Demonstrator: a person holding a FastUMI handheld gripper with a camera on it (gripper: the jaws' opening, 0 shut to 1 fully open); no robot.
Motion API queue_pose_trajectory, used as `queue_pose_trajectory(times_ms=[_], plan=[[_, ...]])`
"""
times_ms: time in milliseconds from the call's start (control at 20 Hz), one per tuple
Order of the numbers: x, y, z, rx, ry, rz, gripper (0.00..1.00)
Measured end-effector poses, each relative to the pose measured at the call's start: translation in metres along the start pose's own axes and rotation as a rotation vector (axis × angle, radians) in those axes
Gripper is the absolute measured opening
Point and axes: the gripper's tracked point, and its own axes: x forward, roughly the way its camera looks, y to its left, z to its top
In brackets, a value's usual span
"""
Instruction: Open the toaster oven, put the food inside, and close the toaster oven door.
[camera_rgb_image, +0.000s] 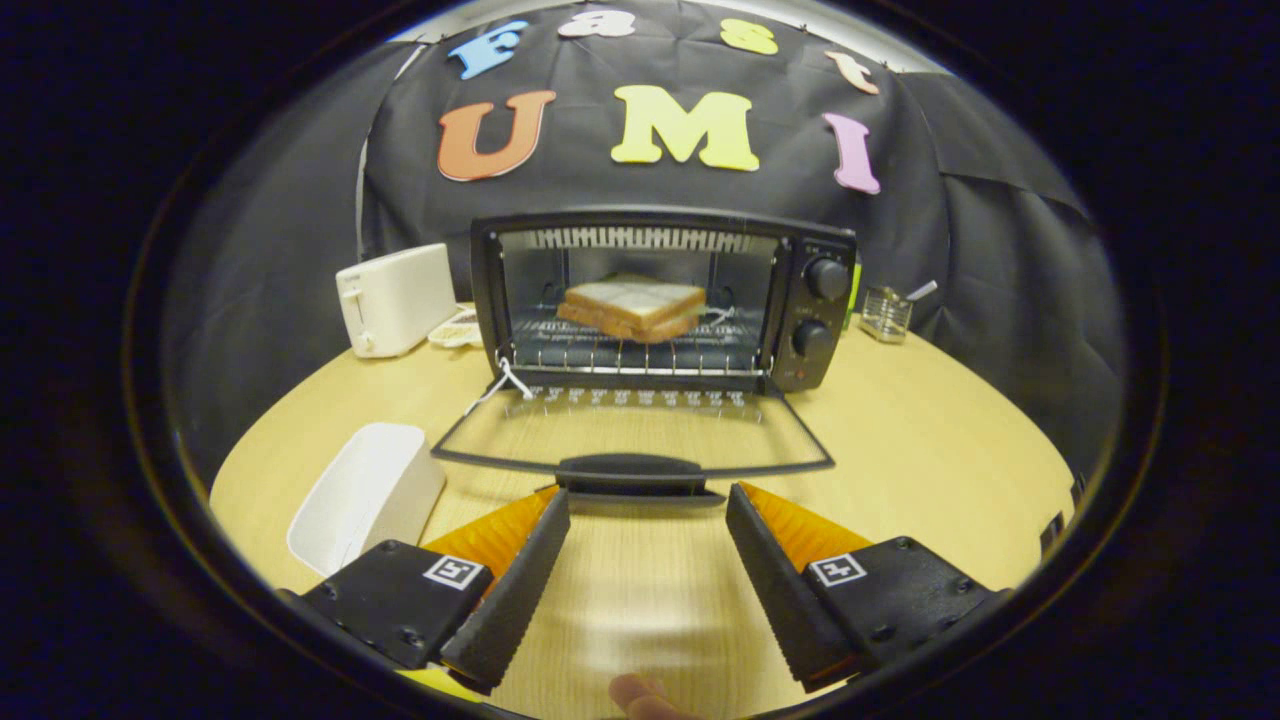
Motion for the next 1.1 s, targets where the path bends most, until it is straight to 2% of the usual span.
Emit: queue_pose_trajectory(times_ms=[350, 450, 900, 1100], plan=[[0.008, 0.009, -0.006, 0.019, 0.049, 0.012, 1.0], [0.012, 0.009, 0.002, 0.055, 0.014, 0.008, 1.0], [0.02, 0.01, 0.012, 0.034, 0.0, 0.001, 1.0], [0.013, 0.01, 0.024, 0.046, -0.077, 0.002, 1.0]])
